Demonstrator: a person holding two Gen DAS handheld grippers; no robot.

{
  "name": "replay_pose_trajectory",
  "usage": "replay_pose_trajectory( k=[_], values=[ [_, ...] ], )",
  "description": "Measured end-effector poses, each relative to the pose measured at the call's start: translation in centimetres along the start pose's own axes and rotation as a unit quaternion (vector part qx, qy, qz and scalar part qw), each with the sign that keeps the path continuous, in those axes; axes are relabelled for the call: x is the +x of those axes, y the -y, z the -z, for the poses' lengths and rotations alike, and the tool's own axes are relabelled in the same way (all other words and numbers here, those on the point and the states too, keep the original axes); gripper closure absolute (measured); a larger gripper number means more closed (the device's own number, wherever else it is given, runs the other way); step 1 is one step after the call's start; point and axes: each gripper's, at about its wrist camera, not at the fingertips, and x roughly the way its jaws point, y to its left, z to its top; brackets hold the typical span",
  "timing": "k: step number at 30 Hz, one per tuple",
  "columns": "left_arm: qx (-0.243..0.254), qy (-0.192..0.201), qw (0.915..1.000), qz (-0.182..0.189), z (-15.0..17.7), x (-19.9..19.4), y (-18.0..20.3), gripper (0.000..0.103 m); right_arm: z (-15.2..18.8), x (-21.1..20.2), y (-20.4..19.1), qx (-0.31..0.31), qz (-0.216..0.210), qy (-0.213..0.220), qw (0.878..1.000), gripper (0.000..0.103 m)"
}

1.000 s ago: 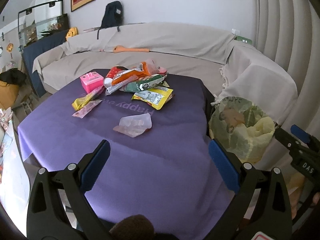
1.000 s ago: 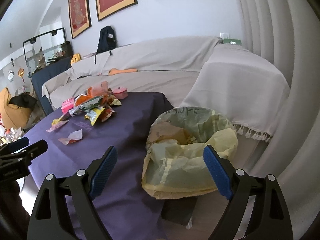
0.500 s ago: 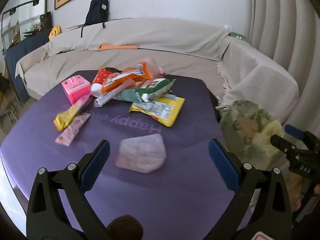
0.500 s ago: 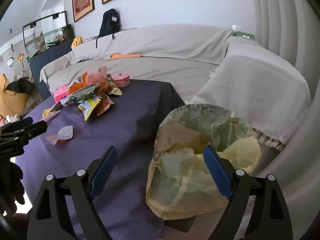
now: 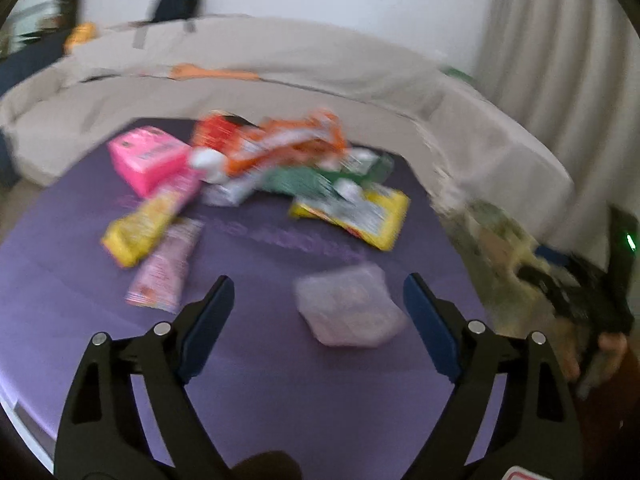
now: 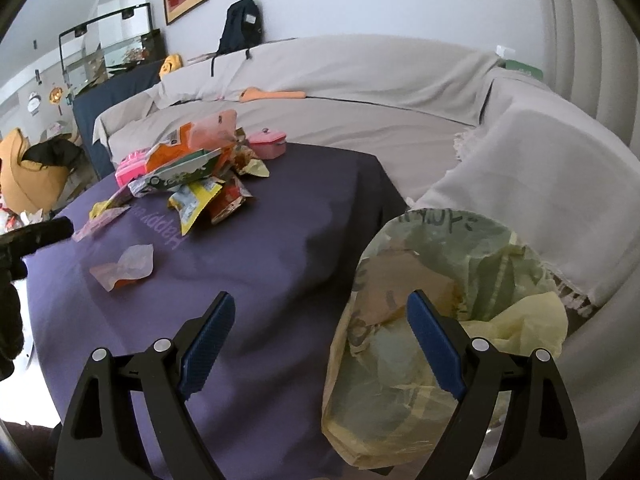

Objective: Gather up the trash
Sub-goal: 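Grasp the yellow snack wrapper with the left gripper while the right grasps the orange bag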

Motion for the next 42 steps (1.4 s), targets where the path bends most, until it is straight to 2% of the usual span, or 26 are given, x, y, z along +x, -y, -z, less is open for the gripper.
replay_pose_trajectory(
  k=[1, 3, 4, 8, 11, 14, 15, 18, 20, 24, 26, 28, 30, 32, 34, 39, 40, 42],
  values=[
    [0.019, -0.014, 0.9997, 0.012, 0.3, 0.5, 0.5, 0.022, 0.0, 0.1, -0.1, -0.001, 0.000, -0.002, 1.000, 0.019],
    [0.053, -0.033, 0.9981, -0.004, 0.8, 1.7, 1.7, 0.031, 0.1, 0.2, 0.0, -0.001, -0.002, -0.006, 1.000, 0.019],
    [0.055, -0.039, 0.9976, -0.014, 0.9, 2.3, 1.9, 0.032, 0.1, 0.2, 0.0, -0.001, -0.003, -0.007, 1.000, 0.019],
    [-0.006, -0.070, 0.9971, -0.030, 0.6, 4.8, 0.8, 0.033, -0.5, 0.2, -0.2, -0.005, -0.002, -0.003, 1.000, 0.019],
    [-0.045, -0.091, 0.9943, -0.032, 0.8, 5.7, 0.3, 0.037, -2.2, 1.2, -0.6, -0.012, -0.013, -0.003, 1.000, 0.019],
    [-0.060, -0.088, 0.9940, -0.025, 0.7, 5.2, 0.5, 0.037, -5.2, 3.0, -1.7, -0.020, -0.042, -0.010, 0.999, 0.019],
    [-0.061, -0.078, 0.9949, -0.022, 0.6, 4.5, 0.7, 0.037, -7.1, 4.0, -2.6, -0.026, -0.058, -0.008, 0.998, 0.019],
    [-0.051, -0.046, 0.9967, -0.043, 0.4, 2.9, 0.6, 0.037, -11.0, 6.9, -5.3, -0.036, -0.103, -0.016, 0.994, 0.019],
    [-0.066, -0.040, 0.9961, -0.043, 0.4, 2.7, -0.1, 0.037, -13.2, 9.9, -7.9, -0.050, -0.134, -0.036, 0.989, 0.019],
    [-0.106, -0.016, 0.9925, -0.059, 0.4, 2.2, -2.6, 0.037, -14.8, 15.2, -11.3, -0.084, -0.129, -0.084, 0.984, 0.019],
    [-0.119, -0.006, 0.9901, -0.075, -0.2, 1.8, -4.7, 0.037, -14.7, 16.8, -11.6, -0.091, -0.128, -0.103, 0.982, 0.027],
    [-0.131, 0.005, 0.9874, -0.088, -1.0, 1.2, -6.9, 0.037, -14.2, 17.1, -11.3, -0.091, -0.146, -0.117, 0.978, 0.052],
    [-0.137, 0.020, 0.9843, -0.109, -2.1, 0.9, -8.9, 0.037, -13.6, 16.7, -10.5, -0.087, -0.164, -0.124, 0.975, 0.064],
    [-0.140, 0.020, 0.9823, -0.123, -3.3, 1.3, -11.2, 0.037, -13.3, 15.9, -10.3, -0.097, -0.152, -0.120, 0.976, 0.067],
    [-0.155, 0.003, 0.9785, -0.137, -4.4, 2.7, -13.9, 0.037, -13.0, 15.3, -10.3, -0.111, -0.144, -0.120, 0.976, 0.070],
    [-0.176, -0.042, 0.9746, -0.132, -4.8, 6.4, -16.8, 0.038, -13.0, 14.2, -10.0, -0.124, -0.123, -0.117, 0.978, 0.072],
    [-0.171, -0.045, 0.9747, -0.137, -4.9, 6.8, -16.8, 0.040, -13.0, 13.9, -9.8, -0.128, -0.119, -0.115, 0.978, 0.072],
    [-0.164, -0.050, 0.9752, -0.140, -5.0, 7.0, -16.4, 0.072, -13.1, 13.3, -9.8, -0.137, -0.117, -0.107, 0.978, 0.071]
  ],
)
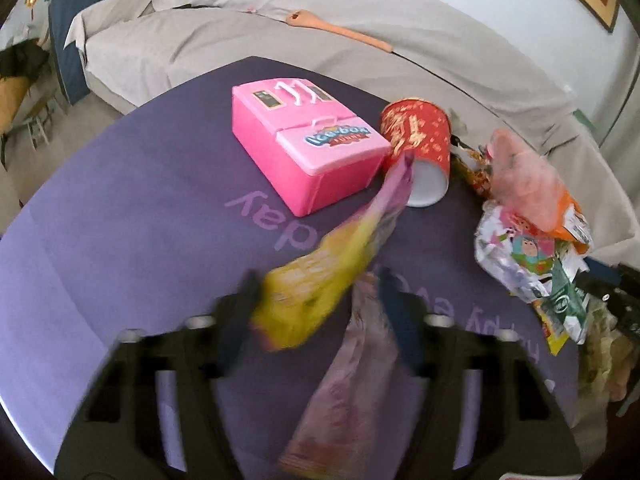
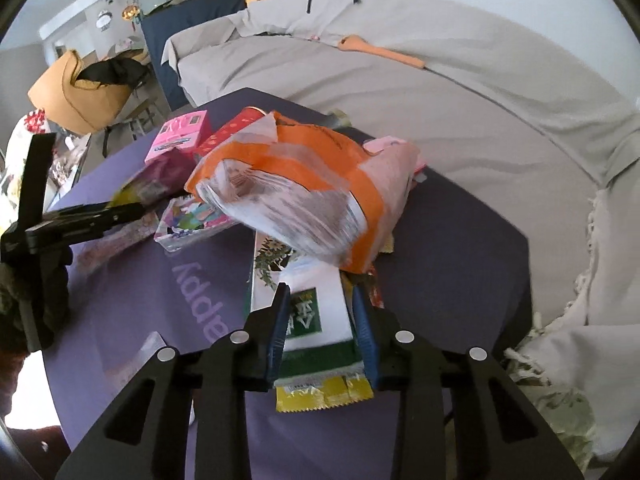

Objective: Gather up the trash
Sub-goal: 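Grasp the yellow snack wrapper with the left gripper while the right grasps the orange bag, then carry both wrappers over the trash bag and lower them inside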

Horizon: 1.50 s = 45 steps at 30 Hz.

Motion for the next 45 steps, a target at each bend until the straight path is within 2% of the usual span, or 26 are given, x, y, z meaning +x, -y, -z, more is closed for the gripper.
replay_pose_trajectory(
  k=[2, 3, 5, 8, 9, 10, 14, 16, 20, 21, 22, 23, 25, 28, 34, 38, 42, 45],
  values=[
    [-0.010, -0.001, 0.9998, 0.017, 0.3, -0.4, 0.1, 0.077, 0.3, -0.9, 0.1, -0.003, -0.007, 0.005, 1.000, 0.067],
    [-0.016, 0.006, 0.9994, 0.030, 0.6, -1.1, 0.2, 0.079, 0.4, -1.3, 0.2, -0.001, -0.013, 0.008, 1.000, 0.062],
    [-0.008, 0.019, 0.9993, 0.033, 1.3, -2.4, 1.0, 0.080, 0.6, -2.3, 0.5, 0.003, -0.022, 0.020, 1.000, 0.059],
    [0.000, 0.039, 0.9982, 0.046, 1.8, -4.1, 2.1, 0.082, 0.6, -4.2, 1.1, 0.019, -0.023, 0.059, 0.998, 0.053],
    [0.003, 0.046, 0.9975, 0.053, 1.8, -4.7, 2.5, 0.082, 0.3, -4.6, 1.7, 0.031, -0.023, 0.073, 0.997, 0.046],
    [0.007, 0.052, 0.9970, 0.057, 1.8, -5.2, 2.9, 0.082, -0.1, -4.8, 2.3, 0.046, -0.020, 0.086, 0.995, 0.044],
    [0.027, 0.067, 0.9954, 0.062, 2.0, -6.3, 4.7, 0.082, -2.6, -2.6, 4.9, 0.119, -0.022, 0.093, 0.988, 0.043],
    [0.034, 0.070, 0.9948, 0.066, 2.1, -6.5, 5.5, 0.082, -3.9, -0.5, 6.0, 0.149, -0.034, 0.075, 0.985, 0.043],
    [0.036, 0.076, 0.9940, 0.070, 2.1, -6.6, 6.1, 0.082, -5.2, 5.1, 7.4, 0.187, -0.059, 0.010, 0.981, 0.043],
    [0.034, 0.077, 0.9938, 0.072, 2.1, -6.6, 6.1, 0.082, -5.3, 5.9, 7.4, 0.189, -0.070, -0.004, 0.979, 0.046],
    [0.033, 0.077, 0.9937, 0.074, 2.1, -6.6, 6.2, 0.082, -5.4, 6.4, 7.3, 0.189, -0.077, -0.011, 0.979, 0.062],
    [0.033, 0.077, 0.9938, 0.073, 2.2, -6.6, 6.1, 0.082, -5.4, 6.2, 7.3, 0.186, -0.080, -0.011, 0.979, 0.069],
    [0.034, 0.079, 0.9937, 0.072, 2.2, -6.8, 6.1, 0.082, -5.9, 4.7, 6.6, 0.153, -0.056, -0.003, 0.987, 0.082],
    [0.037, 0.086, 0.9929, 0.073, 1.8, -7.5, 6.7, 0.082, -6.3, 0.8, 6.2, 0.123, -0.031, 0.035, 0.991, 0.085],
    [0.064, 0.124, 0.9856, 0.096, 1.2, -11.1, 10.6, 0.082, -5.3, -9.1, 7.9, 0.104, 0.004, 0.110, 0.988, 0.086],
    [0.105, 0.141, 0.9770, 0.120, 1.6, -13.7, 14.9, 0.082, -2.9, -14.8, 10.2, 0.102, 0.062, 0.143, 0.982, 0.086],
    [0.144, 0.144, 0.9688, 0.141, 2.3, -15.2, 19.5, 0.082, 0.3, -18.6, 12.7, 0.115, 0.109, 0.158, 0.975, 0.086],
    [0.172, 0.139, 0.9623, 0.158, 3.3, -15.7, 23.1, 0.082, 3.4, -21.0, 14.4, 0.124, 0.126, 0.171, 0.969, 0.086]
  ],
)
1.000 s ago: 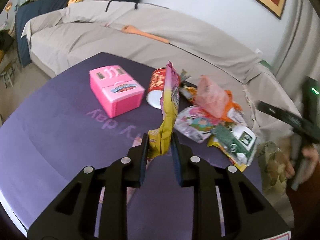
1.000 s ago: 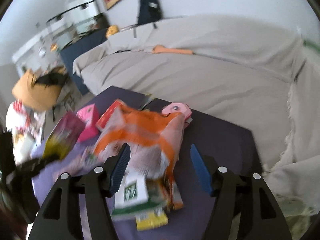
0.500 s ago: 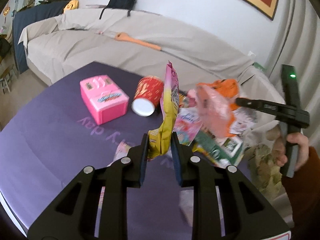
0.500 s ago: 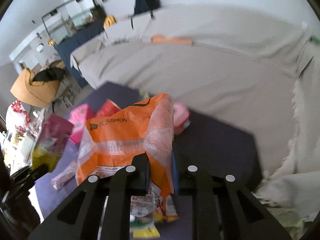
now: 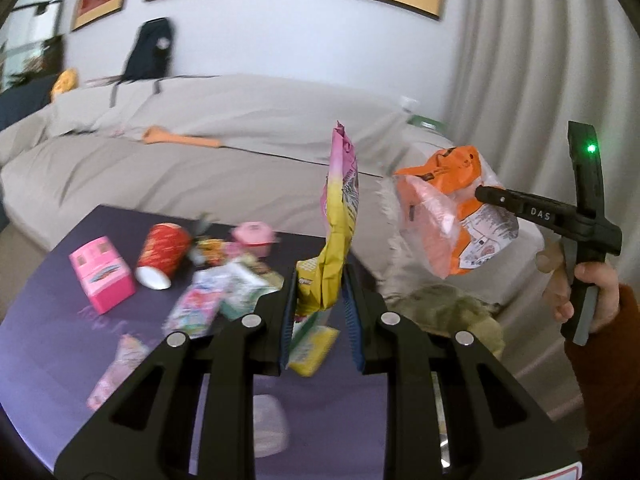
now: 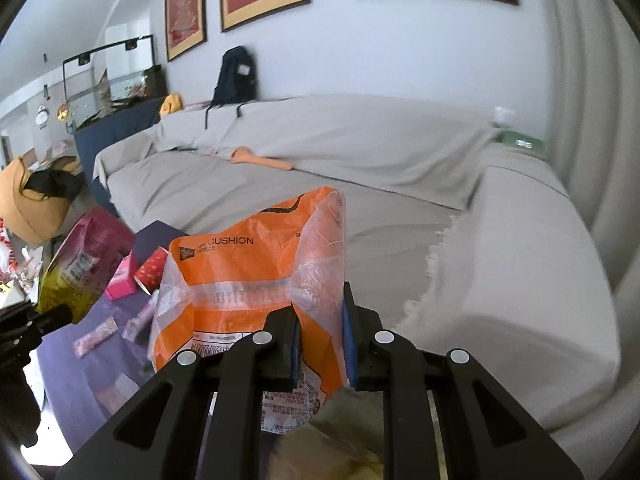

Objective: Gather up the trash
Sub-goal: 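Carry both wrappers over the trash bag and lower them inside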

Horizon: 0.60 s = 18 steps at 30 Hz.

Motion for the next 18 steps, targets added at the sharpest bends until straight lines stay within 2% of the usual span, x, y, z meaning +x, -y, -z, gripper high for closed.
replay_pose_trajectory(
  k=[4, 8, 13, 16, 18],
  values=[
    [0.007, -0.014, 0.9990, 0.041, 0.0, 1.7, 3.6, 0.082, 2.6, -1.9, 2.6, 0.005, 0.026, 0.003, 1.000, 0.086],
    [0.013, -0.037, 0.9971, 0.065, 0.7, 3.7, 6.2, 0.082, 5.1, -1.7, 4.3, -0.004, 0.052, -0.018, 0.998, 0.086],
    [0.015, -0.068, 0.9944, 0.080, 2.2, 6.5, 7.6, 0.082, 9.6, 1.3, 5.0, -0.033, 0.078, -0.065, 0.994, 0.086],
    [0.013, -0.084, 0.9929, 0.082, 3.1, 7.8, 7.8, 0.082, 13.1, 4.3, 4.3, -0.075, 0.121, -0.103, 0.984, 0.086],
    [0.012, -0.094, 0.9919, 0.084, 3.7, 8.4, 7.8, 0.082, 15.5, 6.1, 4.0, -0.086, 0.135, -0.134, 0.978, 0.086]
  ],
)
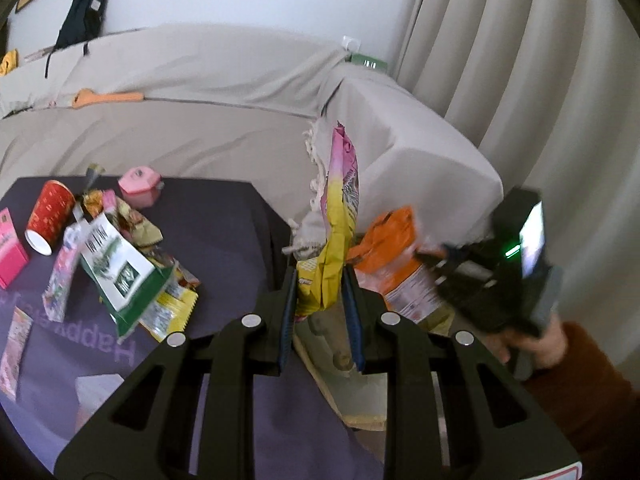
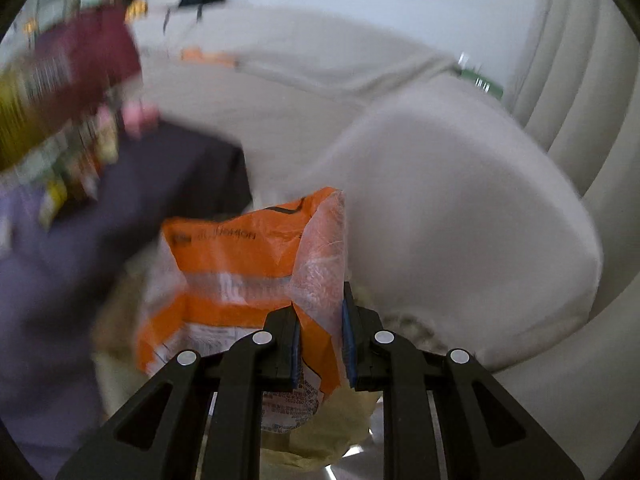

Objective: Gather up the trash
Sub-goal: 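Carry both wrappers over the trash bag and lower them inside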

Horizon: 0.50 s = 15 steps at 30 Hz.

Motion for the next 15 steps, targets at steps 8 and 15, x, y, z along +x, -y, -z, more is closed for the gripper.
replay_pose_trajectory(
  k=[8, 15],
  values=[
    [0.005, -0.022, 0.9997, 0.008, 1.0, 1.6, 0.7, 0.082, 3.7, 3.3, -1.0, 0.003, -0.027, -0.052, 0.998, 0.085],
    [0.014, -0.045, 0.9986, 0.023, 1.8, 3.5, 2.2, 0.080, 3.6, -0.3, 2.0, 0.074, -0.087, 0.007, 0.993, 0.060]
  ],
)
